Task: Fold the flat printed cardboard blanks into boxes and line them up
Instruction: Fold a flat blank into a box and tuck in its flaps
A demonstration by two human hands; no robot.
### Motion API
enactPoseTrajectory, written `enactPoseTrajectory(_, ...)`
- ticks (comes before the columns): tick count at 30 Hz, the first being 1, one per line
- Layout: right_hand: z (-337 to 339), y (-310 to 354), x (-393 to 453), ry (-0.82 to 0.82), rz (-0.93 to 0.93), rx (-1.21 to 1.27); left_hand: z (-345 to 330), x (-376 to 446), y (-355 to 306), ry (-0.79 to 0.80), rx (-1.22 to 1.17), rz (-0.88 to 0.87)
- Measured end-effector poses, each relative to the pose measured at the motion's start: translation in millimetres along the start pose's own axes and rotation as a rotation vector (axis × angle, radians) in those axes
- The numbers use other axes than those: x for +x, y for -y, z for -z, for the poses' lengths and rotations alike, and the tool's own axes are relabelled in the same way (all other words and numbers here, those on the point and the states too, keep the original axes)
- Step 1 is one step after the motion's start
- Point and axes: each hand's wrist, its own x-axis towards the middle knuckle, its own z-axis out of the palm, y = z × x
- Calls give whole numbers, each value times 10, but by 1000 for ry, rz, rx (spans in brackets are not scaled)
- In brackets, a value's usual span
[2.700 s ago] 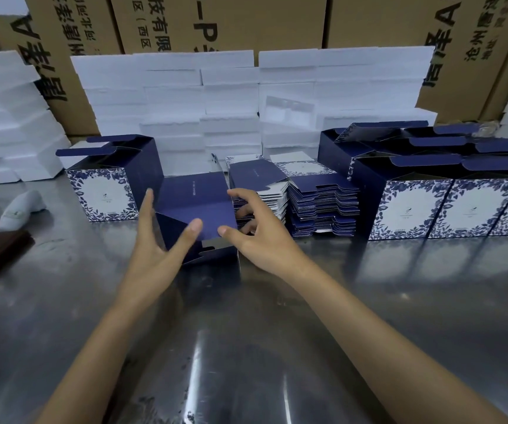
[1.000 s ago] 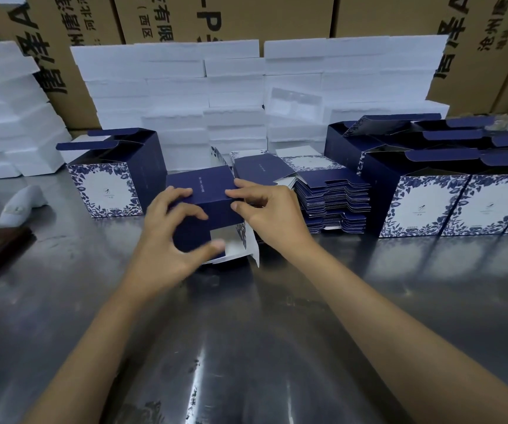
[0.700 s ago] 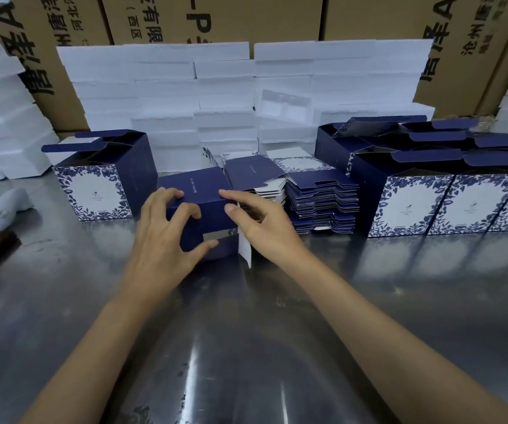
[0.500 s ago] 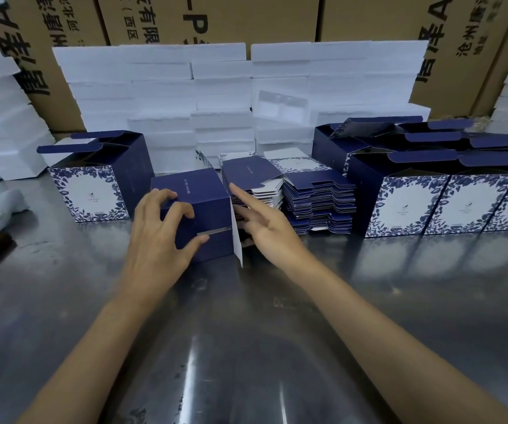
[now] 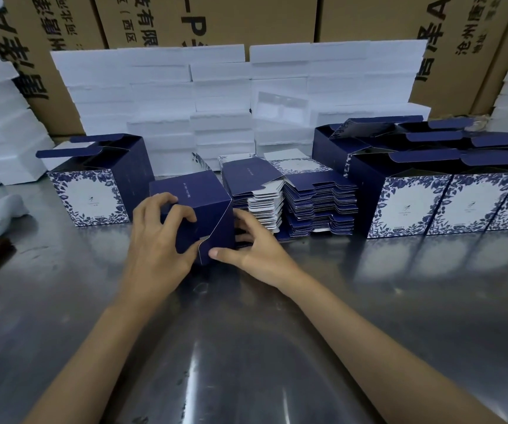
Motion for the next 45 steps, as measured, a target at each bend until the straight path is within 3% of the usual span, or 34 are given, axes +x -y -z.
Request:
enactPoseTrajectory(11, -326, 12, 18, -270, 24, -108, 46, -38, 70, -28, -236, 79)
enactPoseTrajectory(18, -531, 91, 33, -410, -18, -254, 82, -58, 14, -78, -517, 344)
enactPoseTrajectory(24, -603, 124, 69, -504, -32, -389, 100, -71, -12, -45, -661, 378)
enactPoseTrajectory(36, -629, 115, 112, -564, -66, -462, 107, -67, -12, -71, -718, 401)
enactPoseTrajectory(45, -555, 126, 88, -521, -91, -428, 74, -55, 63, -146, -876, 584)
